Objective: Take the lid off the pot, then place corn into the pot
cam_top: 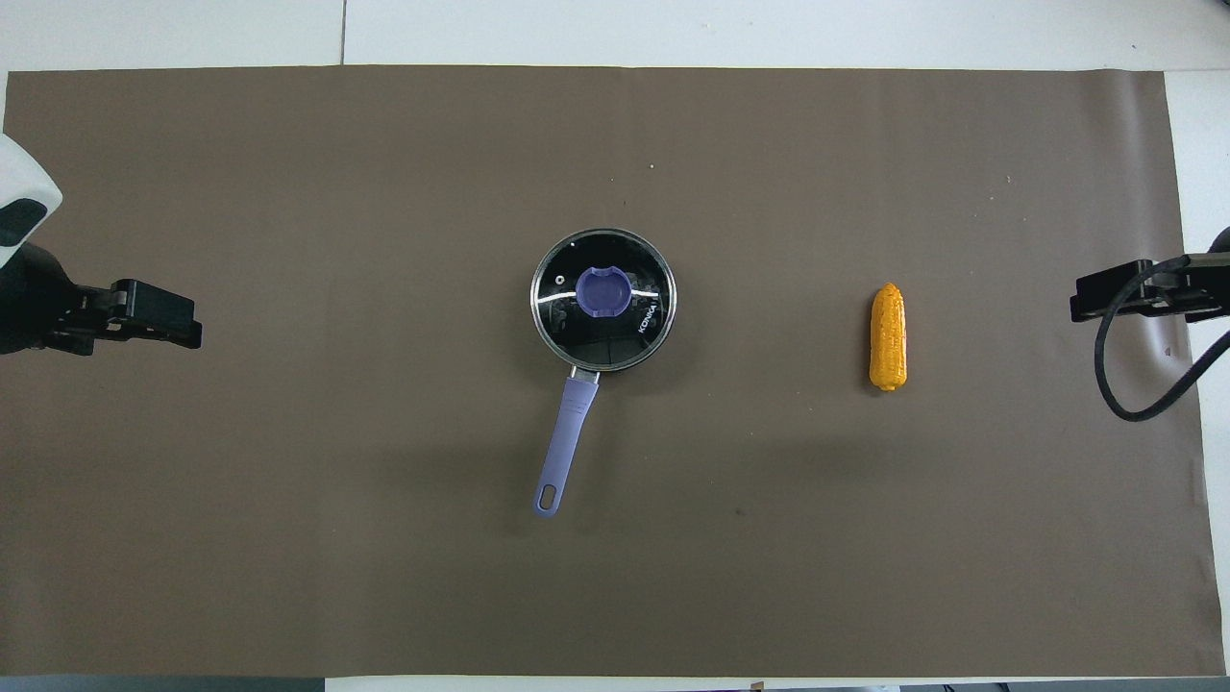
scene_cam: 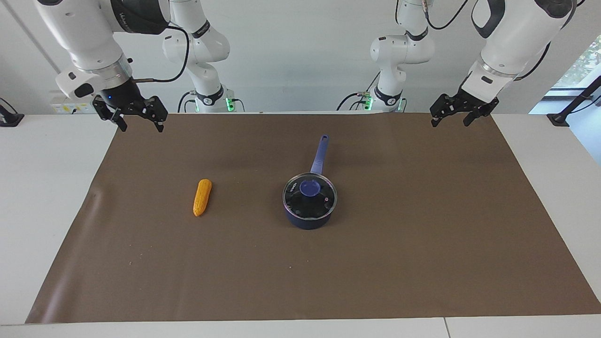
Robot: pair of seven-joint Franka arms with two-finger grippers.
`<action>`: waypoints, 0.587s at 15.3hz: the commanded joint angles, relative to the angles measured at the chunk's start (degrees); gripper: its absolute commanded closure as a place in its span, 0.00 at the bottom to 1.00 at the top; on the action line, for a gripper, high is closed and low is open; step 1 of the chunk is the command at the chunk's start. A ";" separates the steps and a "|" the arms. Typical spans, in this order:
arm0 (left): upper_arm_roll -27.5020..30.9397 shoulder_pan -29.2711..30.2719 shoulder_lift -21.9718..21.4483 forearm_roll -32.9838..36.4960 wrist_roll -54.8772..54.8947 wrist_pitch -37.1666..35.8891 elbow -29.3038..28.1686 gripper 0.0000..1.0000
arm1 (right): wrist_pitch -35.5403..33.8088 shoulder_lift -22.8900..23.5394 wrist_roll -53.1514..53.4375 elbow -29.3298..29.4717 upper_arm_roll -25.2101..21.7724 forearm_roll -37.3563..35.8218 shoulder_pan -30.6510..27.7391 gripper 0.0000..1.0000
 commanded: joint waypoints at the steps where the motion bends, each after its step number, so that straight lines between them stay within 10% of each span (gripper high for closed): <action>1: 0.20 0.01 -0.94 -0.27 -0.23 0.09 -0.61 0.00 | 0.49 -0.25 -0.91 -0.55 0.07 0.96 -0.33 0.00; 9: -0.50 -1.82 -1.20 0.08 -3.63 -1.40 -0.61 0.00 | 7.49 0.36 2.17 -5.19 0.25 2.97 1.06 0.00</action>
